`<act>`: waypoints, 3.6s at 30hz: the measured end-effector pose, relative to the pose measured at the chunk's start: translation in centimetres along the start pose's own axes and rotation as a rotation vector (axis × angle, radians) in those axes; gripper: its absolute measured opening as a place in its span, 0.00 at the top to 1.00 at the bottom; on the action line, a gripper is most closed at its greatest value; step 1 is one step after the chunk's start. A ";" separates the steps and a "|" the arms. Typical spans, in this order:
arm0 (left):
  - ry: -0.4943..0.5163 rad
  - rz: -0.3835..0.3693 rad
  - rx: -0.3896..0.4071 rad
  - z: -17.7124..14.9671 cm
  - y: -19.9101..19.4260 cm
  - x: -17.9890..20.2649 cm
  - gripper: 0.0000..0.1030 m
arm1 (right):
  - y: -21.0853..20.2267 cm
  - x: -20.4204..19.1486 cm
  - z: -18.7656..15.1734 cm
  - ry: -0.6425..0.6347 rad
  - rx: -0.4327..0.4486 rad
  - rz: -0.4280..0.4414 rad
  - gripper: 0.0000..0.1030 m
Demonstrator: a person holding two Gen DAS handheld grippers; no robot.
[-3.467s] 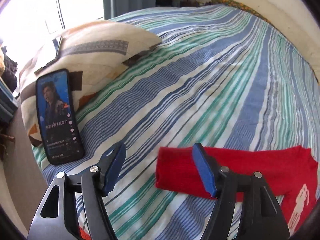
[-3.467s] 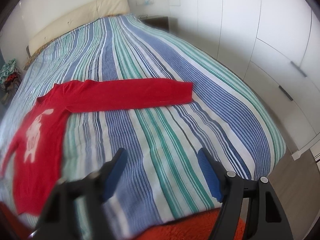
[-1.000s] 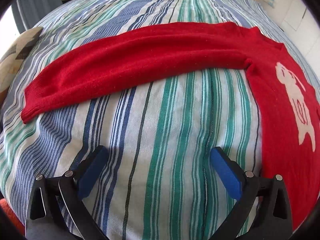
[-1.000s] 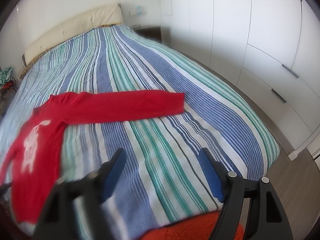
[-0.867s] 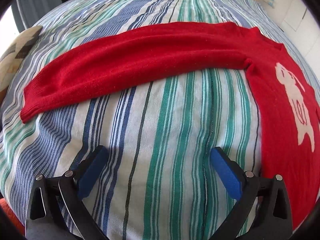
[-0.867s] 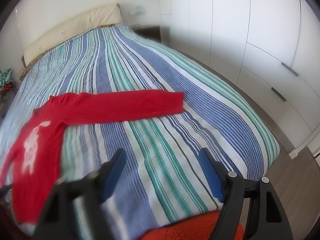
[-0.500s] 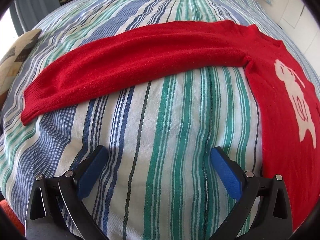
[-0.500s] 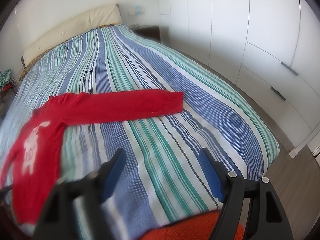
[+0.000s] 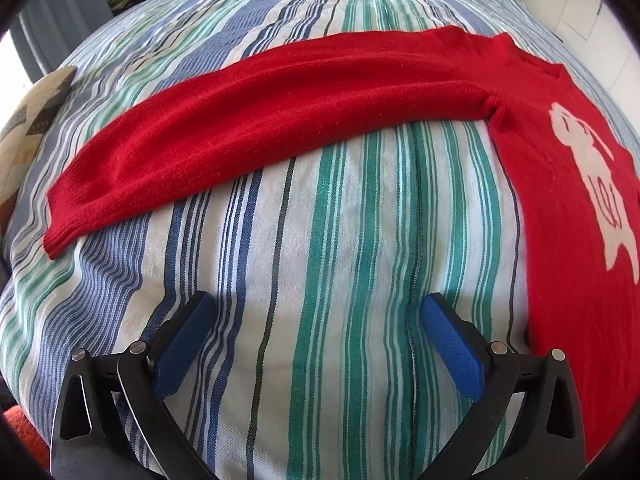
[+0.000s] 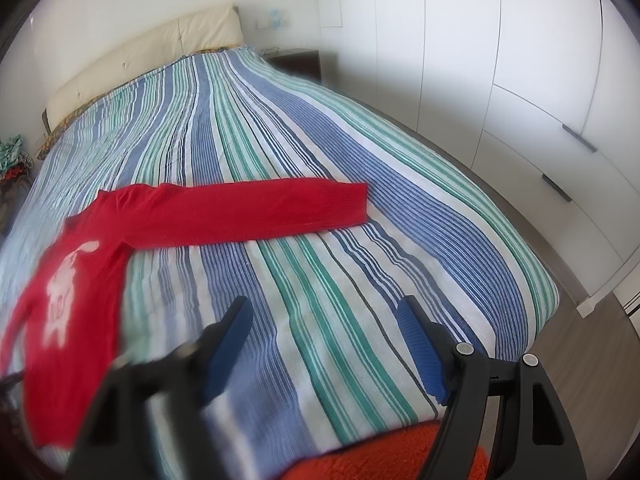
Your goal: Fold small clothes
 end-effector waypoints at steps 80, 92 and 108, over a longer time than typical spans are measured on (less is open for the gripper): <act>0.033 0.002 0.090 -0.6 -0.3 0.3 0.00 | 13.9 0.9 4.1 0.753 -0.187 0.520 0.26; 0.034 0.010 0.110 -0.8 -0.3 0.5 0.00 | 14.3 1.2 11.5 0.456 -0.012 0.244 0.94; 0.038 0.010 0.112 -0.6 -0.2 0.5 0.00 | -0.4 -40.8 23.0 -0.351 0.122 0.908 0.34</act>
Point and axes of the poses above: each gripper's, at about its wrist camera, not at the fingertips, and y roughly the way its jaws point, x to its right, z to its top, the point moved 9 cm from there along y, roughly the way its jaws point, and after that the axes turned 15 degrees about -y, right-handed, at the moved point
